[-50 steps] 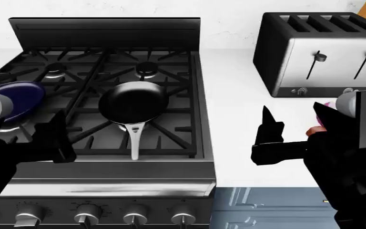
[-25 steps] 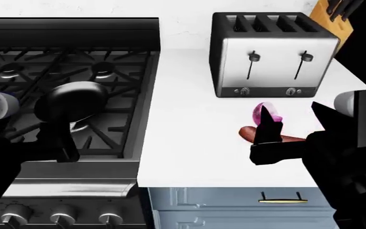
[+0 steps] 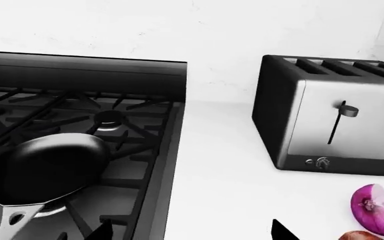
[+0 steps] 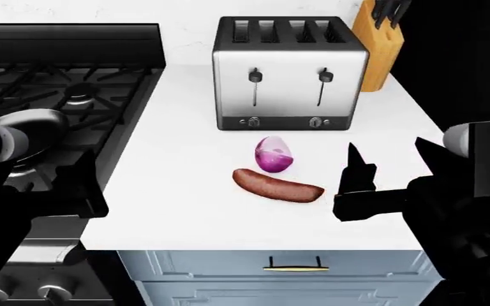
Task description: Place both pans onto different burners. Then place the onion and the salami on different pans.
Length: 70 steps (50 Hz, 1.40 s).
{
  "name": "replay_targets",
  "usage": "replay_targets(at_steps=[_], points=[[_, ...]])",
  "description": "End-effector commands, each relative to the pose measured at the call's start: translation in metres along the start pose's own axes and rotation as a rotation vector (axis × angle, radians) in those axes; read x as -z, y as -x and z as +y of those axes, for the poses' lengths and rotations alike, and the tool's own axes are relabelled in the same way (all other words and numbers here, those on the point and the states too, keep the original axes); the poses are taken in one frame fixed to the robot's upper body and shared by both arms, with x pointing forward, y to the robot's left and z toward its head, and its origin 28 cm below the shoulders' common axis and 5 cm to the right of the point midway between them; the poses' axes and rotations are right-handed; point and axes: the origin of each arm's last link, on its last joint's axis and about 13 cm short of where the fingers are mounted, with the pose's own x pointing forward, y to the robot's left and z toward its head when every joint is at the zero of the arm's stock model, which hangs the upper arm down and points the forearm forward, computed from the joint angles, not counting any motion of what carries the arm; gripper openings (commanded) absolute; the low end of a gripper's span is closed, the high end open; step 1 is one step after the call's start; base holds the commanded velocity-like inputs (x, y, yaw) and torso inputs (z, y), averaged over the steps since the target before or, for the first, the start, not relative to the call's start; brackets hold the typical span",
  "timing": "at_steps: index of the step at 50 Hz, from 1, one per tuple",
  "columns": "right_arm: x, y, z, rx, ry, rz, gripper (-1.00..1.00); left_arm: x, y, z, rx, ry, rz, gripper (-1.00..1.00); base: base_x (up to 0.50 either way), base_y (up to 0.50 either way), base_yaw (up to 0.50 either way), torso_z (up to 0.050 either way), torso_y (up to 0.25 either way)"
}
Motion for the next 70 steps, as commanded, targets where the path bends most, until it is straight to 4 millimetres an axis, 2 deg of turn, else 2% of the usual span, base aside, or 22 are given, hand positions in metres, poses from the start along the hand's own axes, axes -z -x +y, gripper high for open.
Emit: replay_targets(at_steps=[1, 8, 22, 26, 35, 45, 53, 61, 70], points=[[0.002, 0.000, 0.001, -0.005, 0.009, 0.002, 1.00, 0.000, 0.000, 0.000, -0.004, 0.002, -0.002, 1.00, 0.00, 0.00, 0.00, 0.000, 0.000], [0.001, -0.001, 0.001, -0.005, 0.018, 0.004, 1.00, 0.000, -0.001, 0.001, -0.007, 0.004, -0.004, 1.00, 0.05, 0.00, 0.00, 0.000, 0.000], [-0.001, -0.002, 0.000, 0.005, 0.024, 0.003, 1.00, -0.002, 0.000, 0.001, -0.006, 0.003, -0.006, 1.00, 0.49, 0.00, 0.00, 0.000, 0.000], [-0.001, -0.003, -0.001, 0.020, 0.038, 0.017, 1.00, -0.002, 0.000, 0.001, -0.008, 0.004, -0.006, 1.00, 0.00, 0.00, 0.00, 0.000, 0.000], [-0.002, -0.006, -0.009, 0.004, 0.160, 0.094, 1.00, 0.000, -0.002, 0.000, -0.008, 0.002, 0.000, 1.00, 0.00, 0.00, 0.00, 0.000, 0.000], [-0.014, -0.012, -0.014, -0.206, 0.381, 0.124, 1.00, 0.001, -0.006, -0.004, 0.002, 0.001, 0.005, 1.00, 0.00, 0.00, 0.00, 0.000, 0.000], [-0.019, -0.008, -0.019, -0.304, 0.418, 0.248, 1.00, 0.002, -0.009, -0.006, 0.009, 0.003, 0.008, 1.00, 0.00, 0.00, 0.00, 0.000, 0.000], [-0.022, -0.005, -0.022, -0.327, 0.468, 0.324, 1.00, 0.001, -0.010, -0.008, 0.014, 0.006, 0.007, 1.00, 0.00, 0.00, 0.00, 0.000, 0.000], [-0.022, -0.001, -0.013, -0.431, 0.526, 0.355, 1.00, 0.002, -0.012, -0.008, 0.014, 0.008, 0.009, 1.00, 0.00, 0.00, 0.00, 0.000, 0.000]])
